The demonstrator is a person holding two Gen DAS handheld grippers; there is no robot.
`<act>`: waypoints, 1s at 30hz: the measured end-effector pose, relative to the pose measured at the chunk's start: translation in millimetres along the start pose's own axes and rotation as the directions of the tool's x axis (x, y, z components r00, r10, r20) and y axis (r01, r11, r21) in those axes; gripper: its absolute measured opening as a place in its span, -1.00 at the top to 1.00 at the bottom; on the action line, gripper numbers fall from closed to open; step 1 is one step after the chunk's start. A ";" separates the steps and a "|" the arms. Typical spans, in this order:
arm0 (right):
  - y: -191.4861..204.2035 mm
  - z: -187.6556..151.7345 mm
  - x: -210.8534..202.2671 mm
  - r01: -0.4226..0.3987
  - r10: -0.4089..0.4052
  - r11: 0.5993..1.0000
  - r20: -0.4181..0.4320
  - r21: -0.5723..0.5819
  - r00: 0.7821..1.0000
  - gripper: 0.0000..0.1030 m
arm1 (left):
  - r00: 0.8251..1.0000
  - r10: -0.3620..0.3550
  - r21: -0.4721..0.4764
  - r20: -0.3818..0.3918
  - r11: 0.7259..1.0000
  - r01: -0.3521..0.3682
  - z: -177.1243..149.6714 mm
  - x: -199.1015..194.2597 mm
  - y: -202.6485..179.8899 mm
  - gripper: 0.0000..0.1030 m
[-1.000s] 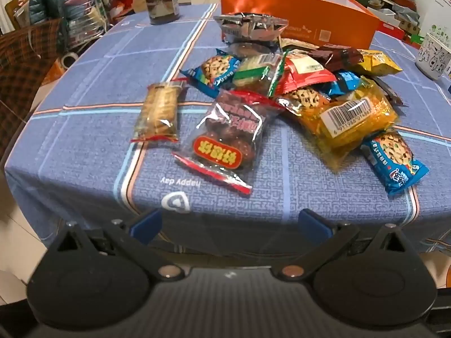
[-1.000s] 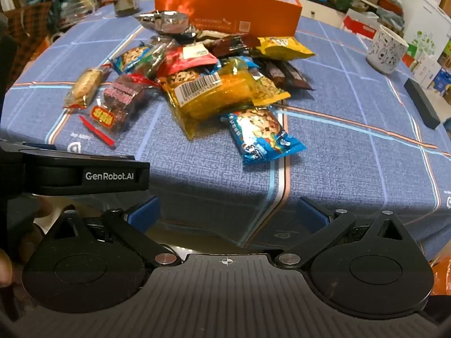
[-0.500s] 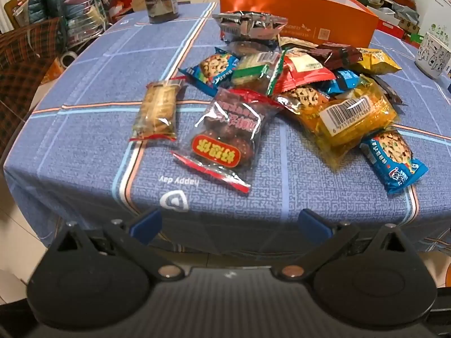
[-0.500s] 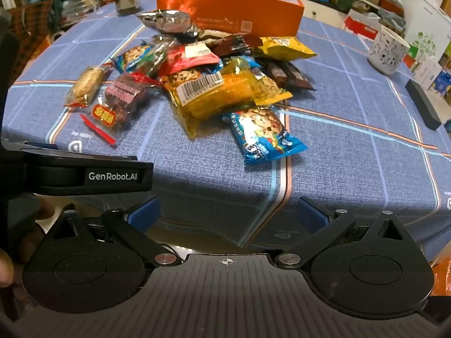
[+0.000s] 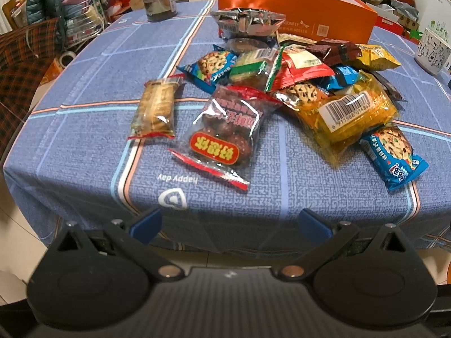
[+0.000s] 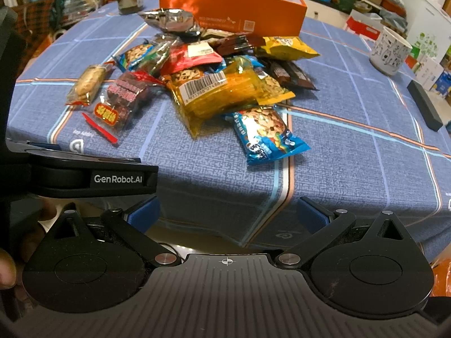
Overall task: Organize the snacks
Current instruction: 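Move both grippers toward the snack pile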
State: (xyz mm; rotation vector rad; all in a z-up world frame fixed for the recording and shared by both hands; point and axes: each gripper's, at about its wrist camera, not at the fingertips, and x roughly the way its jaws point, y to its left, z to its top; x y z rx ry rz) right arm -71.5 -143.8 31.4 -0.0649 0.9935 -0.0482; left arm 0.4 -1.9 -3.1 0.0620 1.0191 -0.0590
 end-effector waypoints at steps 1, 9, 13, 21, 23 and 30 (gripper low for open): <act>0.3 -0.2 0.0 -0.001 0.001 1.000 0.000 -0.001 1.000 -0.87 | 1.000 0.000 -0.001 0.001 1.000 0.000 -0.2 -0.1 0.2 -0.99; -1.3 -2.8 -1.4 -0.043 0.043 0.999 0.006 -0.015 0.999 -0.87 | 0.994 0.001 0.001 0.105 1.000 -0.001 4.8 -23.5 12.7 -0.99; -10.0 -10.1 -18.3 -0.095 0.097 0.995 0.091 -0.020 0.991 -0.87 | 0.976 0.005 -0.053 0.217 0.999 0.007 11.0 -47.8 35.9 -0.99; -50.6 -32.2 -111.1 0.026 0.025 0.998 0.693 -0.062 0.721 -0.88 | 0.958 0.005 -0.171 0.285 0.984 0.046 22.9 -66.8 82.5 -0.99; -62.6 -29.6 -105.7 0.016 0.045 0.997 0.696 -0.081 0.716 -0.88 | 0.951 -0.023 -0.183 0.309 0.980 0.083 27.3 -68.7 90.2 -0.99; -80.4 -1.2 -78.6 -0.036 0.101 0.994 0.688 -0.108 0.719 -0.87 | 0.938 0.042 -0.180 0.343 0.983 0.022 38.1 -50.5 107.4 -0.99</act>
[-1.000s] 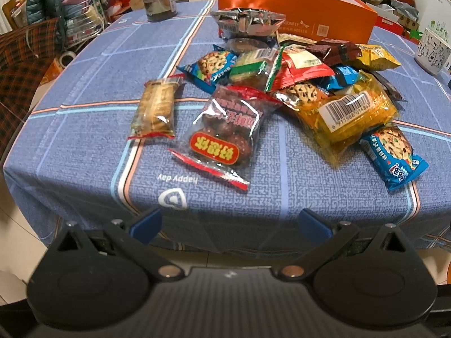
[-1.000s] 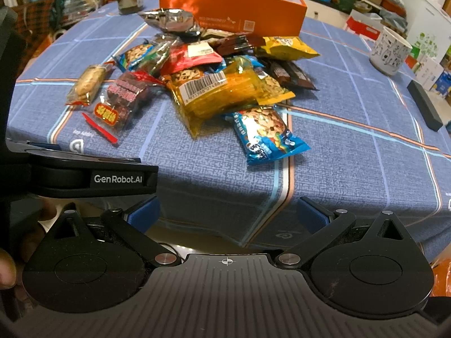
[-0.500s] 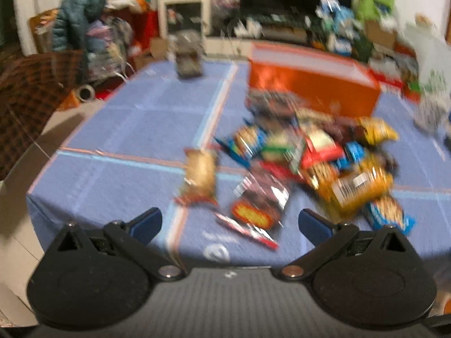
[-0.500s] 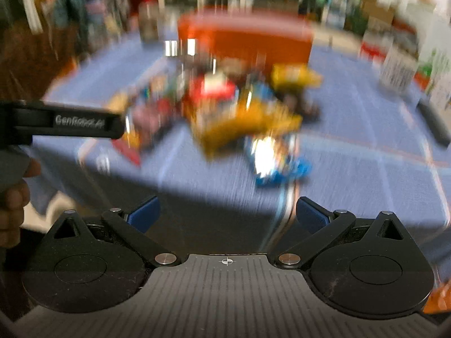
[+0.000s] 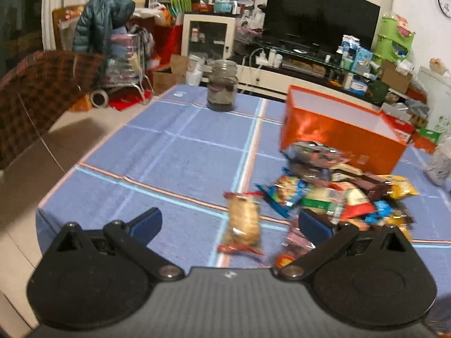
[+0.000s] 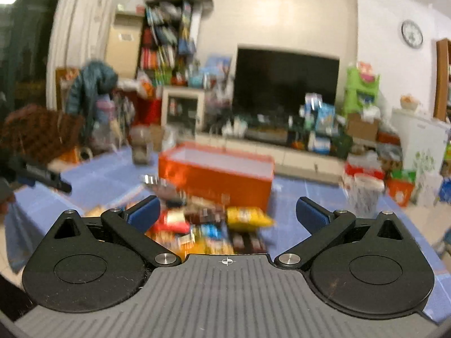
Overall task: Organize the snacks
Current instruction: 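Move both grippers toward the snack pile, then grasp the blue cookie bag with the right gripper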
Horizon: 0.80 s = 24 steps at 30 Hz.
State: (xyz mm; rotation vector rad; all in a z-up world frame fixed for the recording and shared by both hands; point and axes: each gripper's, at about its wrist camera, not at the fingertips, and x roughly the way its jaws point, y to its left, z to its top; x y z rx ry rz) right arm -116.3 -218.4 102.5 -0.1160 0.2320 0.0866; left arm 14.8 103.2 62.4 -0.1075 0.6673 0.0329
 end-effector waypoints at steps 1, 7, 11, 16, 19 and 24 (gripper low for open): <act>-1.9 -6.6 3.1 -0.011 0.012 1.000 0.013 -0.015 1.000 -0.87 | 1.000 0.008 0.008 -0.010 1.000 -0.008 0.7 7.7 1.0 -0.99; 11.1 -40.5 46.8 -0.014 0.007 0.992 -0.060 -0.123 0.998 -0.74 | 0.998 -0.036 -0.035 -0.058 0.999 0.034 4.7 53.4 4.2 -0.99; 13.5 -68.2 80.8 -0.079 0.055 0.992 -0.226 -0.097 0.973 -0.34 | 0.997 -0.046 -0.015 -0.057 0.999 0.046 -5.6 72.0 -0.5 -0.99; 3.9 -86.9 111.9 -0.108 0.094 0.994 -0.316 -0.028 0.944 -0.21 | 0.990 -0.099 -0.024 -0.104 0.995 0.097 -4.5 81.3 -2.5 -0.99; 7.5 -93.7 126.7 -0.126 0.122 0.992 -0.368 0.013 0.922 -0.10 | 0.990 -0.091 0.023 -0.110 0.995 0.094 -4.3 85.6 -5.7 -0.99; 15.7 -104.2 138.9 -0.162 0.136 0.987 -0.422 -0.025 0.896 -0.02 | 0.977 -0.118 0.026 -0.179 0.992 0.124 -8.9 94.6 -6.5 -0.99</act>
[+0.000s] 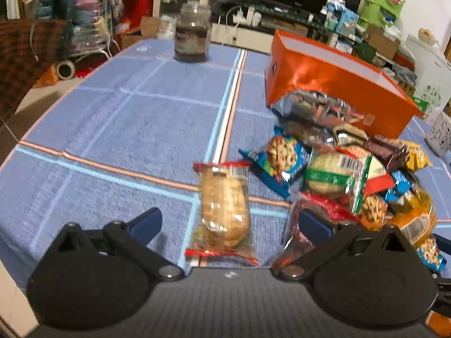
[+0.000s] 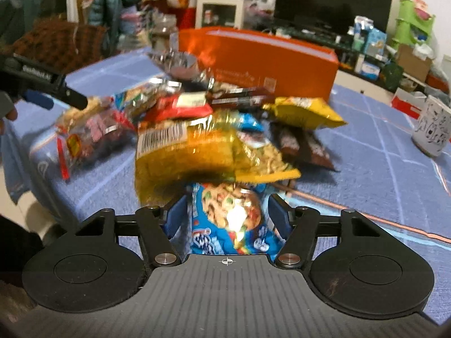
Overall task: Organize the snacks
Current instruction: 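Grasp the blue cookie bag with the right gripper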
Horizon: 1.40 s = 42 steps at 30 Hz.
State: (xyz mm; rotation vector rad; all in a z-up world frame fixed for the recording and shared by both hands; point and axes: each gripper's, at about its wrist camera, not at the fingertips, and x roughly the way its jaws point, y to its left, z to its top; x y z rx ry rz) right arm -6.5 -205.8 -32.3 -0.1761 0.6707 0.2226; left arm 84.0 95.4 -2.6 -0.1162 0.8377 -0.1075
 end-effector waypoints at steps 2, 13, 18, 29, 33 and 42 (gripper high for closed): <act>-3.5 -2.0 2.1 -0.006 0.006 1.000 -0.015 0.015 1.000 0.00 | 1.000 0.015 0.009 -0.016 1.000 -0.015 -1.0 3.6 -1.6 -0.99; -9.8 1.9 2.2 -0.013 0.018 0.993 -0.042 0.115 0.999 0.04 | 0.999 0.038 -0.007 -0.019 0.999 -0.038 3.8 11.2 -6.2 -0.99; -7.4 1.5 2.0 -0.005 0.009 0.993 -0.030 0.118 1.000 0.04 | 0.997 0.066 -0.024 -0.039 0.997 -0.067 6.9 18.4 -6.0 -0.99; -3.1 5.4 2.6 0.013 -0.006 0.992 -0.055 0.127 0.998 -0.01 | 0.991 0.129 0.053 -0.041 0.991 -0.127 3.1 24.2 -16.4 -0.99; -3.0 5.0 4.1 0.016 -0.008 0.990 -0.055 0.137 0.998 -0.03 | 0.991 0.125 0.042 -0.038 0.991 -0.124 4.2 21.9 -15.5 -0.99; -3.7 5.1 5.2 0.020 -0.013 0.991 -0.056 0.134 0.998 -0.06 | 0.992 0.119 0.006 -0.030 0.993 -0.118 7.3 18.9 -2.1 -0.99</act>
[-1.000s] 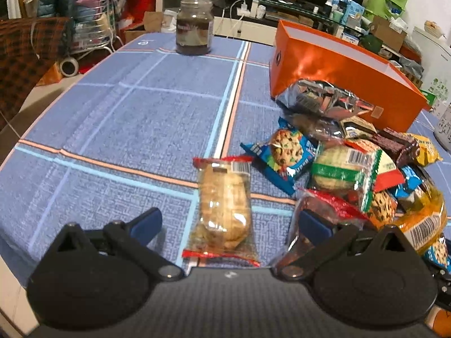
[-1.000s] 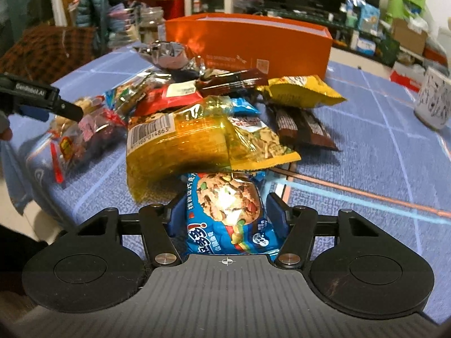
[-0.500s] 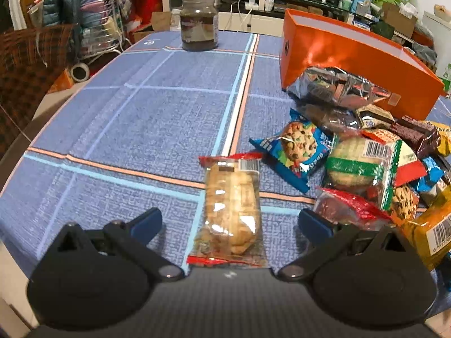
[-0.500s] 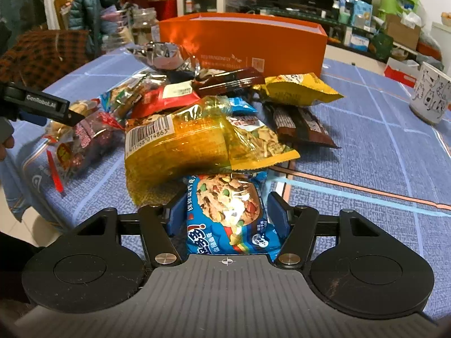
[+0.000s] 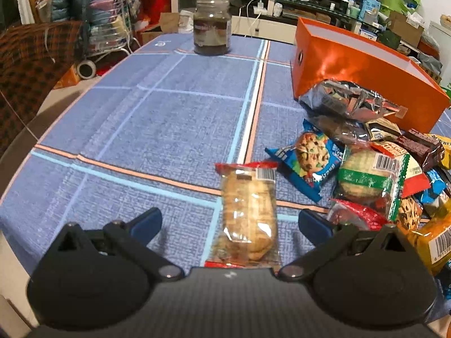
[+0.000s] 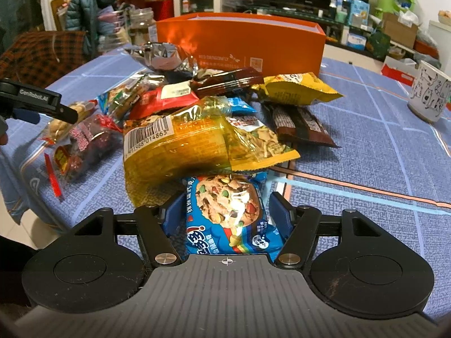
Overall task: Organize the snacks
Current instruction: 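Grasp the blue cookie bag with the right gripper, then close the left gripper on the red-labelled date bag while the right gripper holds the cookie bag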
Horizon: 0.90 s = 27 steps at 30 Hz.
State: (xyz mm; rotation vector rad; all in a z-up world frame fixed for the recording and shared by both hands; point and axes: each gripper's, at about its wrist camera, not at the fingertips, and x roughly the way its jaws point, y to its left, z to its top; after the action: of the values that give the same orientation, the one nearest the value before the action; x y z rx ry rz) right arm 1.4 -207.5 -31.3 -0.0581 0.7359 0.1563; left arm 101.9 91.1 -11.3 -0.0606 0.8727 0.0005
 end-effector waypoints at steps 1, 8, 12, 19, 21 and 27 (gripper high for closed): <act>-0.3 0.2 0.2 0.000 0.000 1.000 0.000 0.000 1.000 -0.07 | 1.000 -0.016 -0.003 -0.004 1.000 0.016 -0.4 0.4 -0.5 -0.99; -2.2 -0.3 1.1 0.004 -0.004 1.000 -0.005 0.005 1.000 -0.22 | 0.987 -0.131 0.049 0.089 0.991 0.127 -3.6 -30.9 -15.9 -0.99; -1.9 -0.5 1.1 0.007 -0.007 1.000 -0.006 0.006 1.000 -0.24 | 0.961 -0.265 0.128 0.079 0.959 0.254 -15.9 -43.3 -34.3 -0.99; -0.8 0.4 1.7 -0.004 0.004 1.000 -0.006 0.003 1.000 -0.21 | 0.950 -0.312 0.217 -0.001 0.927 0.305 -26.8 -29.2 -61.4 -0.99; -0.3 1.0 0.9 -0.009 0.009 1.000 -0.007 0.001 1.000 -0.11 | 0.944 -0.331 0.228 0.000 0.919 0.323 -28.6 -30.5 -63.5 -0.99; -2.5 1.2 -2.1 -0.016 0.016 1.000 -0.004 0.021 1.000 0.25 | 0.932 -0.361 0.246 -0.015 0.902 0.354 -33.2 -31.8 -68.8 -0.95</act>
State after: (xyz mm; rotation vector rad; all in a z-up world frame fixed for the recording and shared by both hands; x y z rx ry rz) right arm 1.1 -210.0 -29.0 -0.0329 0.7424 0.1636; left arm 57.8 21.4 -4.6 0.0113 0.8144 -0.4510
